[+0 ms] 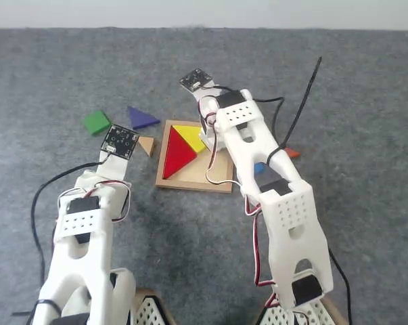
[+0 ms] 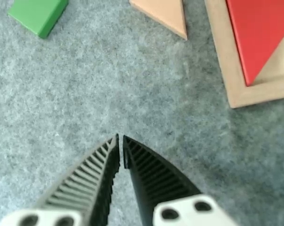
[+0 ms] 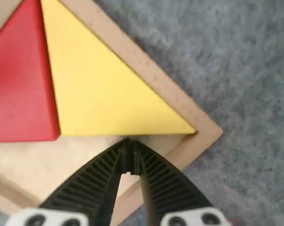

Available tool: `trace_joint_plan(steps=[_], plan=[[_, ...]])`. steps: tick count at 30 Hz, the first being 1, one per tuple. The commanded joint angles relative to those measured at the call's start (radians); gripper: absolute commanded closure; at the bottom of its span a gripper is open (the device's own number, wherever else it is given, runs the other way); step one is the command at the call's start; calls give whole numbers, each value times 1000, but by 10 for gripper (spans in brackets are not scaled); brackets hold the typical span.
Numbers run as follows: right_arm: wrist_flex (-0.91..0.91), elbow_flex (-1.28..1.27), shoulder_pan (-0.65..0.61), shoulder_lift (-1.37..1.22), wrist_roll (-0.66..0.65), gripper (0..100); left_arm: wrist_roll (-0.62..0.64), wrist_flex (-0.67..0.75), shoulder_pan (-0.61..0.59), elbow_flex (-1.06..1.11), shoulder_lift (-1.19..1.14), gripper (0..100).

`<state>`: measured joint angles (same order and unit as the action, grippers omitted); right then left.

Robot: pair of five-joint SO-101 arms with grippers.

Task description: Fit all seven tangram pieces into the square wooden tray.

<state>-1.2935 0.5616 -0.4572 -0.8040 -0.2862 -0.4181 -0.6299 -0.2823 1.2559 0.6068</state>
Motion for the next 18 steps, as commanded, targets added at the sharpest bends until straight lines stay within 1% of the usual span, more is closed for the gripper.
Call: trace_joint_plan(steps=[1, 7, 10, 12, 14, 16, 18], plan=[[-91, 44, -7, 136, 5, 991, -11, 17, 6, -5, 32, 985], [-231, 38, 74, 381, 11, 991, -11, 18, 6, -5, 32, 985], [-325, -11, 87, 535, 11, 990, -11, 18, 6, -5, 32, 985], [-374, -106, 77, 650, 11, 990, -11, 18, 5, -5, 32, 985], [-371, -252, 67, 776, 6, 990, -11, 18, 5, -7, 32, 985], [-308, -437, 70, 905, 5, 990, -11, 18, 5, -7, 32, 985], [-202, -655, 70, 1036, 8, 990, -11, 18, 5, -7, 32, 985]])
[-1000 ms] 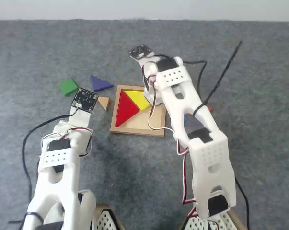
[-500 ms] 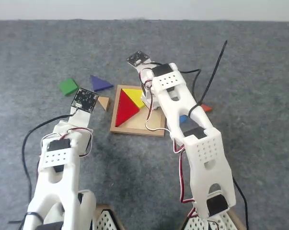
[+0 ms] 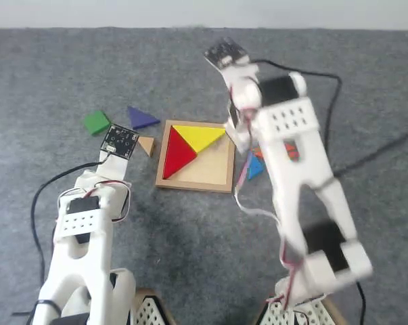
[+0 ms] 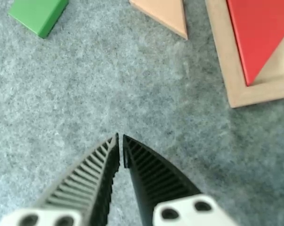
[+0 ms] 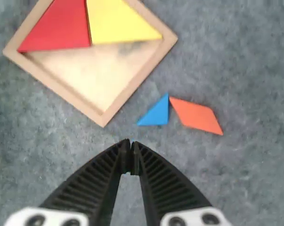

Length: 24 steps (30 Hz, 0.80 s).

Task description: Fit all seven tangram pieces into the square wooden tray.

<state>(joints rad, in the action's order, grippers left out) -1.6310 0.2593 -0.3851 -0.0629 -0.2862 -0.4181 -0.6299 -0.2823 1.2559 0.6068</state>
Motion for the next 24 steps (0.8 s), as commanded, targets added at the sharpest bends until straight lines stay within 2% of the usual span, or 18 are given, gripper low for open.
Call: trace_joint_plan(steps=[1, 4, 7, 10, 12, 17, 24], plan=[[200, -468, -8, 357, 11, 991, -11, 18, 5, -8, 32, 985], [432, -804, -22, 515, 15, 990, -8, 18, 2, -12, 32, 985], [693, -1089, -24, 622, 77, 989, -9, 8, 5, -33, 25, 985], [901, -1255, -30, 644, 164, 989, -9, -95, 5, -124, 15, 983], [987, -1301, -27, 636, 176, 989, -9, -181, 5, -234, -15, 967], [1043, -1326, -27, 607, 178, 989, -5, -410, 5, -602, -230, 907], [1038, -1326, -31, 610, 178, 989, 2, -595, 6, -1052, -687, 901]])
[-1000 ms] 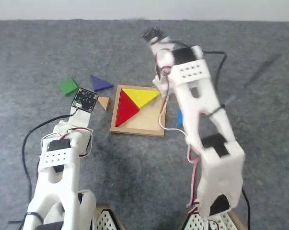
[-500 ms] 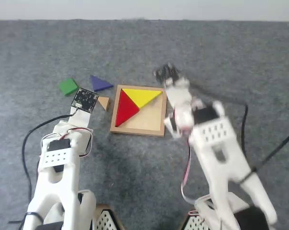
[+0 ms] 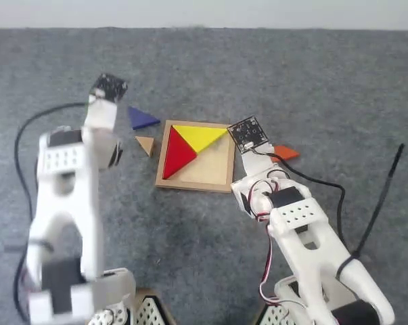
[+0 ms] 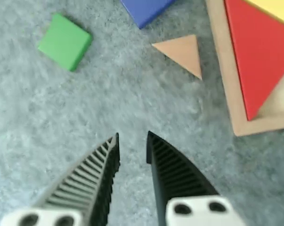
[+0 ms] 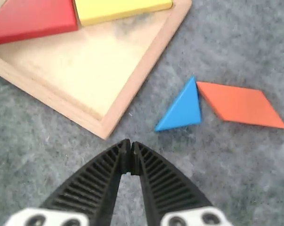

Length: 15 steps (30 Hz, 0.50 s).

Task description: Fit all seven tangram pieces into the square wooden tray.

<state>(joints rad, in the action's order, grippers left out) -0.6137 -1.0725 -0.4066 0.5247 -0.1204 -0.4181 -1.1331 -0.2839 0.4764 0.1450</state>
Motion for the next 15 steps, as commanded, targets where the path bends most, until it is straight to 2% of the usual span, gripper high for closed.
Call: trace_joint_plan(steps=[1, 8, 11, 15], plan=[[21, 6, -10, 22, 12, 989, 28, -120, 12, -328, -288, 900], [22, 6, -10, 22, 12, 989, 463, -313, 130, -702, -620, 836], [22, 6, -10, 22, 12, 989, 643, -368, 173, -851, -675, 834], [25, 6, -10, 16, 12, 989, 934, -387, 169, -1007, -698, 833]])
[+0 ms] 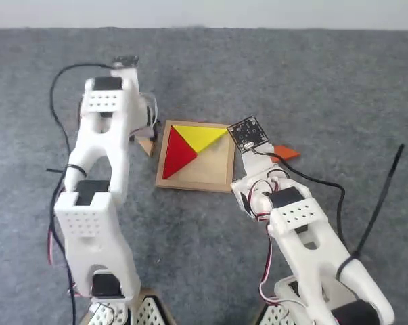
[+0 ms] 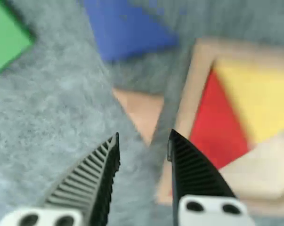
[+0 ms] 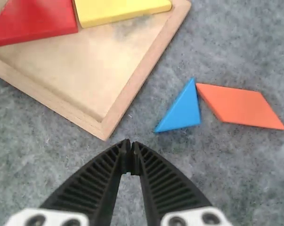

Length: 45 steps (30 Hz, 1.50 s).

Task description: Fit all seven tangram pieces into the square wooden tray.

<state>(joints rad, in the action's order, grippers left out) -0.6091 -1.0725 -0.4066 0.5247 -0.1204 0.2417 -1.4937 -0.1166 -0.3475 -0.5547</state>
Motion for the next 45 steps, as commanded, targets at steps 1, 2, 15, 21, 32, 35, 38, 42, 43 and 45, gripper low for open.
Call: trace_joint_plan(steps=[1, 2, 15, 21, 32, 35, 38, 42, 43, 45], plan=[[21, 6, -10, 16, 12, 989, 345, -25, -3, -197, 0, 833], [21, 6, -10, 16, 11, 989, 410, -20, -5, -206, 0, 825], [15, 0, -51, 15, -29, 989, 683, 6, -34, -266, -152, 712], [15, 0, -54, 15, -31, 989, 689, -55, -58, -449, -313, 711], [15, -2, -54, 13, -31, 989, 689, -173, -58, -809, -575, 710], [15, -2, -54, 13, -31, 989, 703, -201, -60, -881, -624, 709], [15, -2, -54, 13, -31, 989, 773, -219, -75, -938, -661, 709], [15, -2, -54, 13, -31, 989, 787, -221, -89, -978, -690, 709], [15, -2, -54, 13, -31, 989, 787, -221, -87, -984, -692, 709], [15, -2, -54, 13, -31, 989, 787, -221, -84, -987, -695, 709]])
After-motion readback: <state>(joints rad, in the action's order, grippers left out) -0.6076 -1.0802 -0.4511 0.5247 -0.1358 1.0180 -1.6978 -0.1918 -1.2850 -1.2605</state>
